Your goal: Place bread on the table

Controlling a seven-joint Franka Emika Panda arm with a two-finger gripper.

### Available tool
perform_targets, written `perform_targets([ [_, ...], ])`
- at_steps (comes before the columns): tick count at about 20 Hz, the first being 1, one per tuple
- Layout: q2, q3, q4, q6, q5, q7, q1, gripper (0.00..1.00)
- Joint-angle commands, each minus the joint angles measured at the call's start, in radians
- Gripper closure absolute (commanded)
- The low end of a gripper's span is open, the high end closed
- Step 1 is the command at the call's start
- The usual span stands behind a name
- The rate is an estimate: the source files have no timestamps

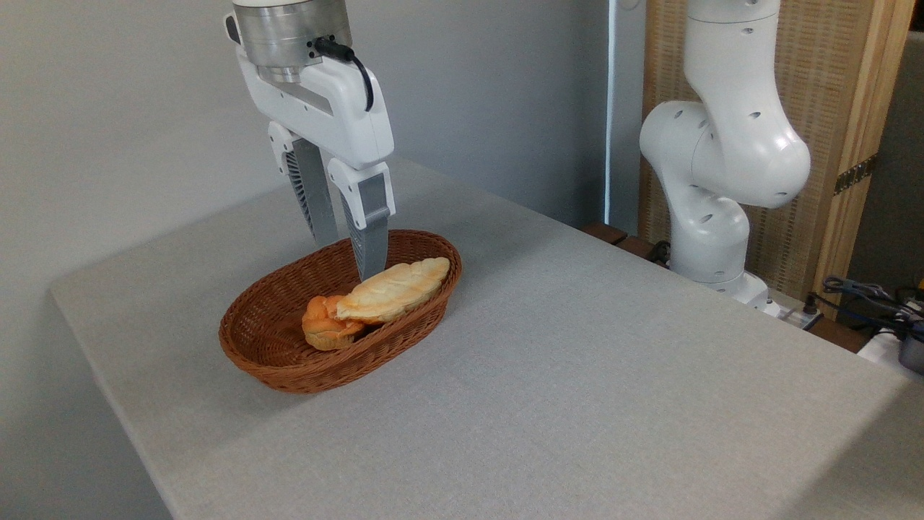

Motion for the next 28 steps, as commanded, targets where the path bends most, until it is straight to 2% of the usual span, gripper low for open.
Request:
perform_targets([
  [1,-0.006,0.014,-0.003,-0.009,-0.014,-0.006,-0.003,0.0],
  [14,-0.012,0.016,-0.018,0.002,-0.014,-0.002,-0.003,0.0],
  [19,-0.092,0.014,-0.139,0.045,-0.014,0.0,-0.003,0.0],
  [21,-0.168,0.014,-0.259,0.144,-0.017,-0.002,-0.004,0.0],
  [22,-0.196,0.01,-0.305,0.187,-0.024,-0.003,-0.006,0.0],
  [24,-0.203,-0.004,-0.338,0.195,-0.072,-0.009,-0.012,0.0],
  [28,-0.21,-0.087,-0.429,0.209,-0.116,-0.058,-0.012,0.0],
])
